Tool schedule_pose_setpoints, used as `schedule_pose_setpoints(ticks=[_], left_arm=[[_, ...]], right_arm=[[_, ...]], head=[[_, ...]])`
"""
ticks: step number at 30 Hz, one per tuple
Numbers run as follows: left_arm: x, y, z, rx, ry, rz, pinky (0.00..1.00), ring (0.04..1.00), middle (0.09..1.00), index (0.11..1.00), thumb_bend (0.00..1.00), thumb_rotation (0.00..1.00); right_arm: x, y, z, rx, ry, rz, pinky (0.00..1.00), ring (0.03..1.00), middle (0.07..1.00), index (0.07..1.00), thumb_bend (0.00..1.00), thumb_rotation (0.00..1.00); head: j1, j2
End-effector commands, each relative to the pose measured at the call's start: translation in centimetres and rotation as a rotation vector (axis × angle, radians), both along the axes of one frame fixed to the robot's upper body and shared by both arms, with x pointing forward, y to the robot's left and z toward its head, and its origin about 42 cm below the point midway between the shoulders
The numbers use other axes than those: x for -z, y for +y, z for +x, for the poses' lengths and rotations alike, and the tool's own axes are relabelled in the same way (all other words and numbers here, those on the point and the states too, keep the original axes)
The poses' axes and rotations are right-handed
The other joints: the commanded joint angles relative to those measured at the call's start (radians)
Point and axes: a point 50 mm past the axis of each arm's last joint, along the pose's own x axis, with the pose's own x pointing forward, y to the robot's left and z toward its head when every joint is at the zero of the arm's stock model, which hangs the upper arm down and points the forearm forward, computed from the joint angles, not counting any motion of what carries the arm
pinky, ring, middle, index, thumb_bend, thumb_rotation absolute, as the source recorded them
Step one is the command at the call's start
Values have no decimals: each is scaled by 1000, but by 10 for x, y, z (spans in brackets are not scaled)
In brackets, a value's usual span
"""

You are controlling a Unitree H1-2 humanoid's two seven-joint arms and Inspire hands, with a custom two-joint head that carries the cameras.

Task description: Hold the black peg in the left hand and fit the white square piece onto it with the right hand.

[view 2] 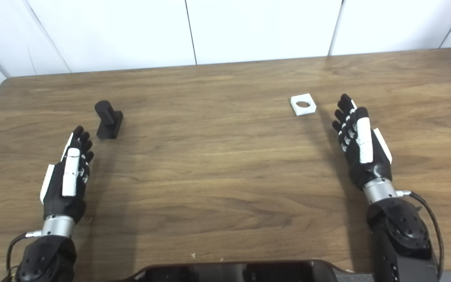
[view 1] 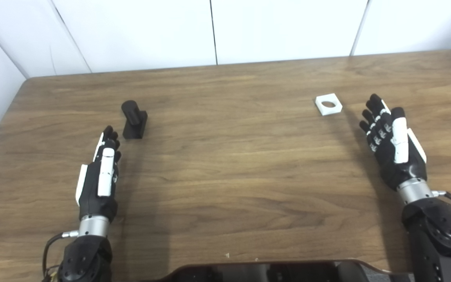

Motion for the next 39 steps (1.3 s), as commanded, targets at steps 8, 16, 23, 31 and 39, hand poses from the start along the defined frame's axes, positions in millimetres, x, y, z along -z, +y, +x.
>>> schedule_pose_setpoints(ticks=[8,16,23,31,39], left_arm=[[-14,-1,4,-12,-66,67,1000,1000,1000,1000,472,972],[-21,-2,6,-77,-52,237,1000,1000,1000,994,583,837],[-37,-11,12,-200,-4,557,984,999,998,955,612,681],[-44,-21,30,-318,8,812,998,1000,953,895,746,460],[-39,-22,54,-361,46,1036,1000,1000,964,830,813,461]], right_arm=[[-19,0,5,-16,-91,-26,1000,1000,1000,981,630,1000],[-17,1,5,-20,-94,-16,1000,1000,1000,976,619,1000],[-12,2,5,-8,-87,-6,1000,1000,1000,967,640,1000],[-9,4,4,3,-79,4,1000,1000,1000,957,631,1000],[-6,5,2,8,-73,13,1000,1000,990,944,643,1000]], head=[[8,-6],[15,-9],[23,-17],[28,-30],[25,-45]])
